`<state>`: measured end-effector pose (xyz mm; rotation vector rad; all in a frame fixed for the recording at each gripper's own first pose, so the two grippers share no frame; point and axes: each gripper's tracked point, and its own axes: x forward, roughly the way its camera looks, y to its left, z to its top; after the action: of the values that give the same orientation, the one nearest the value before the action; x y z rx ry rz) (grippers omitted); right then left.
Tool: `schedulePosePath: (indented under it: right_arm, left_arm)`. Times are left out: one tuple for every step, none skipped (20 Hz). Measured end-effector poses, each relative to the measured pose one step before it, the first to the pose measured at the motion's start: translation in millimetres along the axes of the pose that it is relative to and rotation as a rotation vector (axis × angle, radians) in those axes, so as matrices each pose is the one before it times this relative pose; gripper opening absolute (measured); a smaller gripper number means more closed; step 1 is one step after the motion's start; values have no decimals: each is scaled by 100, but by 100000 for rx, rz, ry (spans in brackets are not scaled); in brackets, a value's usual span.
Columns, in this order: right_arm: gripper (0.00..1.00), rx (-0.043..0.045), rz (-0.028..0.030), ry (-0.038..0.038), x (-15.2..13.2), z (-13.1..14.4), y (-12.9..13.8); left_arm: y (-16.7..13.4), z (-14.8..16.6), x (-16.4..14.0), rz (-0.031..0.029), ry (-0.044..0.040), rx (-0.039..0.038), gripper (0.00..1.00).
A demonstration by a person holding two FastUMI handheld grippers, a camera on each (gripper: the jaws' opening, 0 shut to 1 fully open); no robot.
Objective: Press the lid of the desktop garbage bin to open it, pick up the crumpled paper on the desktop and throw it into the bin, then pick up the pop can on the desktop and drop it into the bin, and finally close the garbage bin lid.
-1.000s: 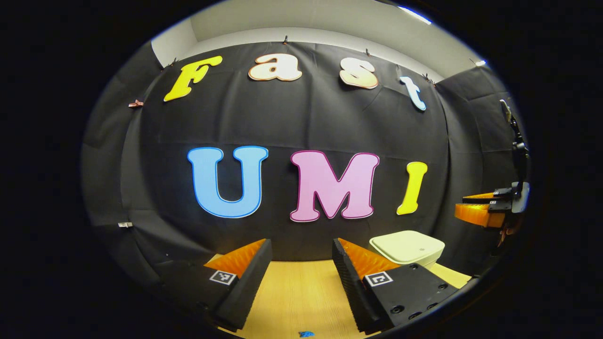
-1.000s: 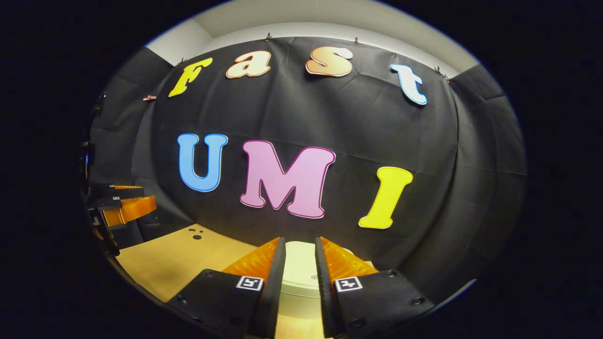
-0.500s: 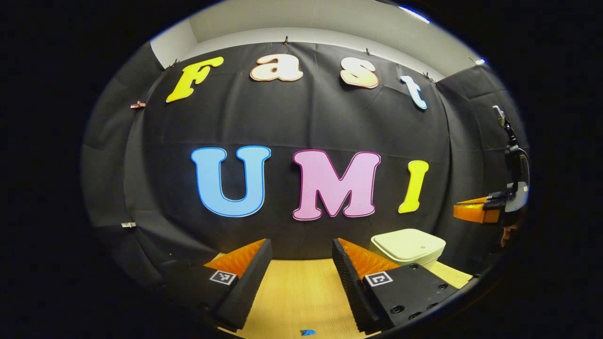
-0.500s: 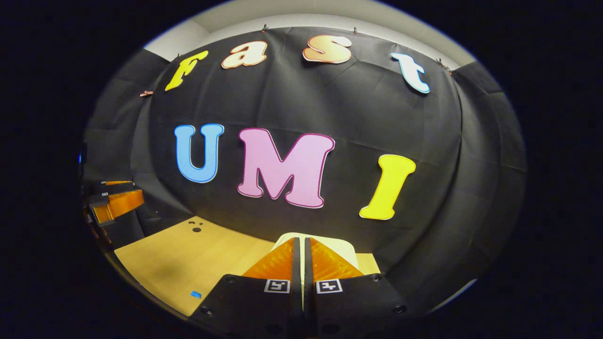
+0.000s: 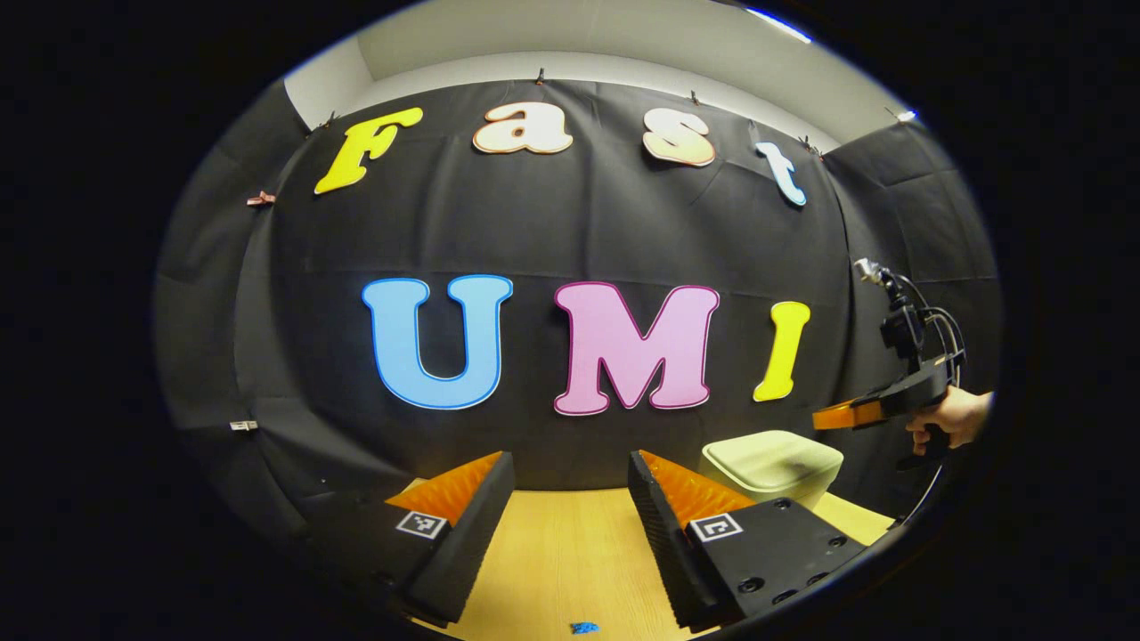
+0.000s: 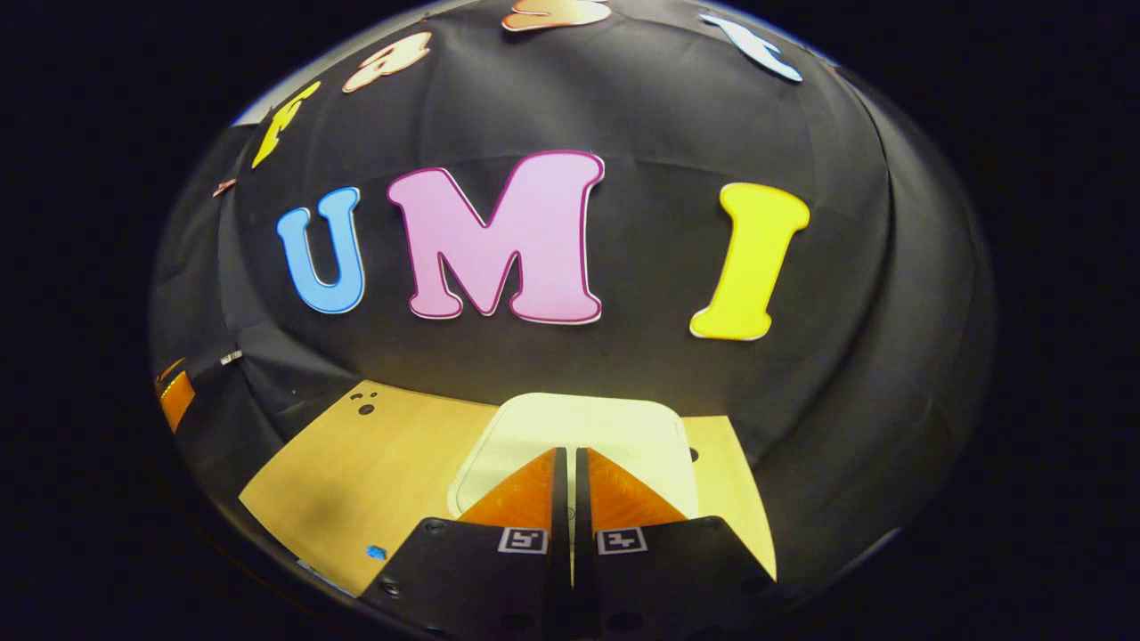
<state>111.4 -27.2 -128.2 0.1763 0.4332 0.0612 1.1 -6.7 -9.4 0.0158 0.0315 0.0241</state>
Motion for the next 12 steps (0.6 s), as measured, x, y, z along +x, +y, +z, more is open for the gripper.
schedulePosePath:
  right_arm:
    - [5,711,193,1526,628,-602,121]
    - [6,248,-105,1325,348,-672,7]
    - [6,164,194,1475,470,-597,156]
    - [3,-184,50,1548,403,-659,119]
    - [5,-442,-162,1447,252,-689,-25]
    - [5,-171,-203,911,78,-453,-101]
    - [6,58,-77,681,77,-387,-38]
    - [5,-124,-280,737,306,-570,11]
    - [6,-94,135,769,43,-386,25]
    - [6,179,-536,-1872,243,119,-71]
    - [5,-258,-452,358,-65,-199,-208]
    - [5,-57,-262,-883,2,255,49]
  left_arm:
    - [39,1,56,440,10,-126,84]
    - [27,-217,14,314,462,-841,84]
    - [71,-63,35,473,722,-1033,84]
    - [39,-54,24,389,782,-853,84]
    - [122,-174,69,361,597,-606,84]
    - [163,-189,55,416,400,-185,84]
    - [105,-23,41,414,176,140,84]
    - [142,-241,93,343,315,255,84]
    - [134,-81,40,363,395,379,84]
    - [50,-178,-11,164,268,340,84]
    - [56,-115,38,196,396,240,84]
    - [81,-45,-96,293,274,-3,84]
